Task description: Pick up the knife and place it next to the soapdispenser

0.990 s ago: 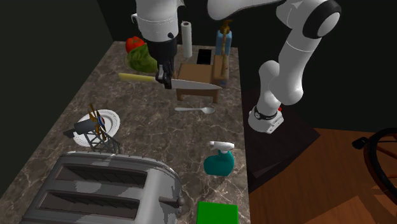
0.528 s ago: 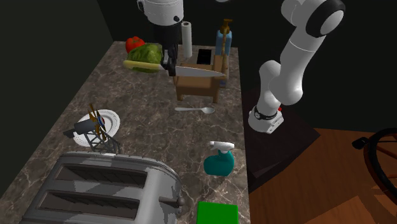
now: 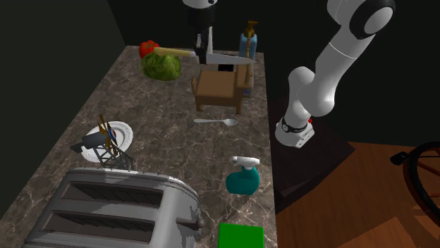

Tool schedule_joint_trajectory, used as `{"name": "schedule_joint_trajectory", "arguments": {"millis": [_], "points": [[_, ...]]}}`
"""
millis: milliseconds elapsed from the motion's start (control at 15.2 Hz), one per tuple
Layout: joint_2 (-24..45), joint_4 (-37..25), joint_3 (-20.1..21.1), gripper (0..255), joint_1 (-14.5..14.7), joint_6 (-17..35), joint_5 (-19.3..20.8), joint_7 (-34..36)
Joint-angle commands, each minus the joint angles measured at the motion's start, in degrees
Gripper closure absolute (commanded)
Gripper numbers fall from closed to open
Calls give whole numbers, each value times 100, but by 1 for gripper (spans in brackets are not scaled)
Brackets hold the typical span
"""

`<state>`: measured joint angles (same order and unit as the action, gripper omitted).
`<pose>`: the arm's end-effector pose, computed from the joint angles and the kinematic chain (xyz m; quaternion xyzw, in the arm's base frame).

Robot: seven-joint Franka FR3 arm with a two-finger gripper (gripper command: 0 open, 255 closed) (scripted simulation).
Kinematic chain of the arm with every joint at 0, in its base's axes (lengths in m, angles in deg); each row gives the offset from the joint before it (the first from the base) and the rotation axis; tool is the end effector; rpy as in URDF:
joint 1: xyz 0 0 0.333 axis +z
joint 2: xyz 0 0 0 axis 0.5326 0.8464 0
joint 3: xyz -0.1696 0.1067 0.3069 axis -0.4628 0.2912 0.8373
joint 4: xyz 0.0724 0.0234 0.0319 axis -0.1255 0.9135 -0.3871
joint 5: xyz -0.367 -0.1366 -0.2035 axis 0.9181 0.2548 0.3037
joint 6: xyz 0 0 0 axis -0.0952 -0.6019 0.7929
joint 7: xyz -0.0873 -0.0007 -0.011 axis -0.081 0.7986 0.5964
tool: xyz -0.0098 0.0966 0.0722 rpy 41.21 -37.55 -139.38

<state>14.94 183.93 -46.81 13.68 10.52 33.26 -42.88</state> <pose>0.4395 -0.1677 0.7352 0.9517 -0.3070 0.0102 0.0035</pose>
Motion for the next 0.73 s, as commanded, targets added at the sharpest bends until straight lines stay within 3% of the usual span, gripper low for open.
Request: {"name": "schedule_joint_trajectory", "arguments": {"millis": [0,660], "points": [[-221,196,-170,255,-88,-25,57,-261],[-850,655,-1102,255,-510,-133,487,-1584]]}}
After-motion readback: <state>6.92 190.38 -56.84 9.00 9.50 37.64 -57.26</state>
